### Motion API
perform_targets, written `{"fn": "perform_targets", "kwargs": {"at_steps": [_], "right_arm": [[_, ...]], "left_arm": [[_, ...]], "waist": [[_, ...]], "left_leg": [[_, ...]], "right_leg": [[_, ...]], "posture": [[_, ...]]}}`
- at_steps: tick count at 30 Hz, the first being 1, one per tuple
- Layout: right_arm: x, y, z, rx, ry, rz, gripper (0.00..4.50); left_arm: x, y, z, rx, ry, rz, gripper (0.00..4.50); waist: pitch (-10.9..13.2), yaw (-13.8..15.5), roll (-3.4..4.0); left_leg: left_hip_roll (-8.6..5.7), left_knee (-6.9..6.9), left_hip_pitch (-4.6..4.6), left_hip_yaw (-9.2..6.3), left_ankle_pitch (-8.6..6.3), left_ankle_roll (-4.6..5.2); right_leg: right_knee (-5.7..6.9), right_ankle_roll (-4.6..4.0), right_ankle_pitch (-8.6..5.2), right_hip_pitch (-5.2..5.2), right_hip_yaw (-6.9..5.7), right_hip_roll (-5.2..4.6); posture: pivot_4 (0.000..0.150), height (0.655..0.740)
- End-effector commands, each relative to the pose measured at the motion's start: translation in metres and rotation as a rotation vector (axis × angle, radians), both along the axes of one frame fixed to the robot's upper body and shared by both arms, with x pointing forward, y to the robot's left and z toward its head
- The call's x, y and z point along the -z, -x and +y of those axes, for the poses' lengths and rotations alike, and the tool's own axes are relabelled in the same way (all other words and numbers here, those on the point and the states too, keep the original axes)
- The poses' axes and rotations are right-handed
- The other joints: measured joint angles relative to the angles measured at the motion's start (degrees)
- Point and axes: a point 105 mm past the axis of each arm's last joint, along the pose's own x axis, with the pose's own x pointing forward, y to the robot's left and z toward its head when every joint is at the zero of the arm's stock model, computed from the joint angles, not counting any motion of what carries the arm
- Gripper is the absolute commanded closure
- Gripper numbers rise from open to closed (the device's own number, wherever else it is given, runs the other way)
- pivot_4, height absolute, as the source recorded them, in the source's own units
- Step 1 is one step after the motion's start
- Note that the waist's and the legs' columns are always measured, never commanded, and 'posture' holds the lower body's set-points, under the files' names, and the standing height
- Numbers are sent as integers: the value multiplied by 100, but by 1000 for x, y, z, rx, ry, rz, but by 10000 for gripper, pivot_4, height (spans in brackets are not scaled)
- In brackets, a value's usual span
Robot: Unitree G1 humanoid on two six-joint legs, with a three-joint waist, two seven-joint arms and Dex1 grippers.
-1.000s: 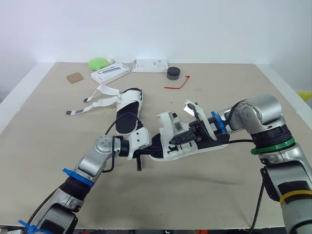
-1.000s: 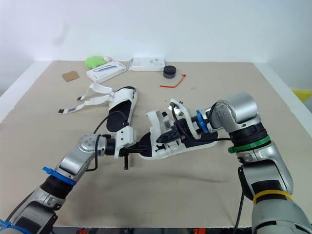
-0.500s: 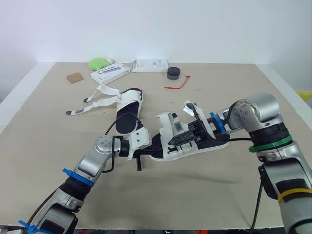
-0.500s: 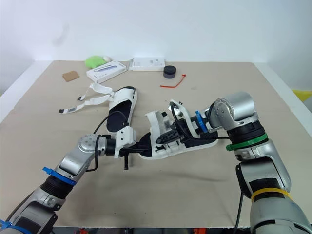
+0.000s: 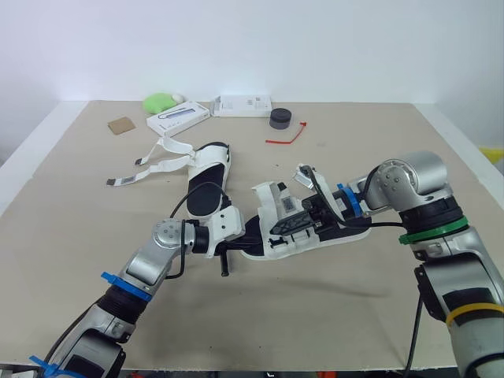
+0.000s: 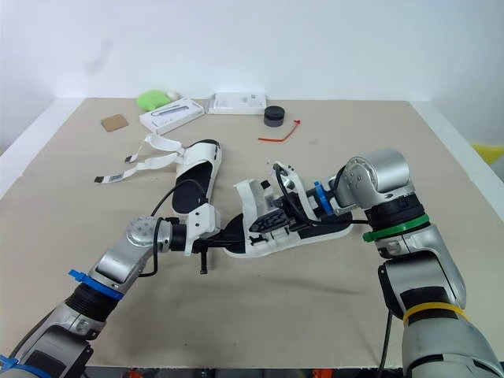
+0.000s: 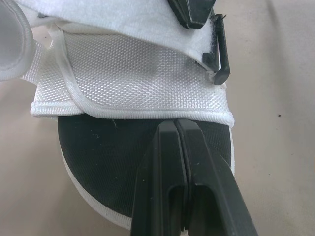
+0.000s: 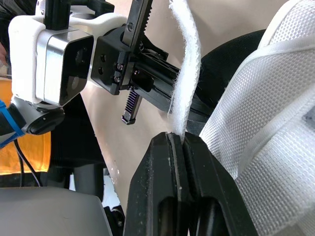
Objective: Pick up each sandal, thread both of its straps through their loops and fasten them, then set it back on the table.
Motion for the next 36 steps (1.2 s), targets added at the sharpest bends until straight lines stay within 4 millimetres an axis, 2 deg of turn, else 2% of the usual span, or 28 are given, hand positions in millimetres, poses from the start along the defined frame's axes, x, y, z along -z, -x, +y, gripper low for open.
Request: {"fn": "perform_targets", "kwargs": {"at_steps": [1, 8, 13, 17, 29, 36], "right_arm": [[-12, -3, 0, 8, -21, -34, 42960], [-4, -5, -3, -4, 36, -105, 42960], [-21, 1, 3, -28, -25, -86, 42960], [-26, 2, 5, -41, -47, -87, 42960], [-9, -4, -5, 24, 7, -59, 42960], [-11, -7, -3, 30, -3, -66, 42960]], "left_arm": [[24, -2, 11, -52, -80, 56, 45000], [24, -2, 11, -51, -81, 55, 45000], [24, -2, 12, -54, -83, 55, 45000], [24, -2, 11, -54, -80, 56, 45000], [25, -2, 12, -52, -87, 53, 45000], [26, -1, 13, -52, -92, 53, 45000]], "waist": [[0, 0, 0], [0, 0, 0], [0, 0, 0], [0, 0, 0], [0, 0, 0], [0, 0, 0]], "left_leg": [[0, 0, 0, 0, 0, 0], [0, 0, 0, 0, 0, 0], [0, 0, 0, 0, 0, 0], [0, 0, 0, 0, 0, 0], [0, 0, 0, 0, 0, 0], [0, 0, 0, 0, 0, 0]], "right_leg": [[0, 0, 0, 0, 0, 0], [0, 2, -1, 0, 0, 1], [0, 3, -2, 0, 0, 1], [0, 1, -1, 0, 0, 0], [0, 3, -2, 0, -1, 1], [0, 3, -2, 0, 0, 1]], "posture": [[1500, 7400], [1500, 7400], [1500, 7400], [1500, 7400], [1500, 7400], [1500, 7400]]}}
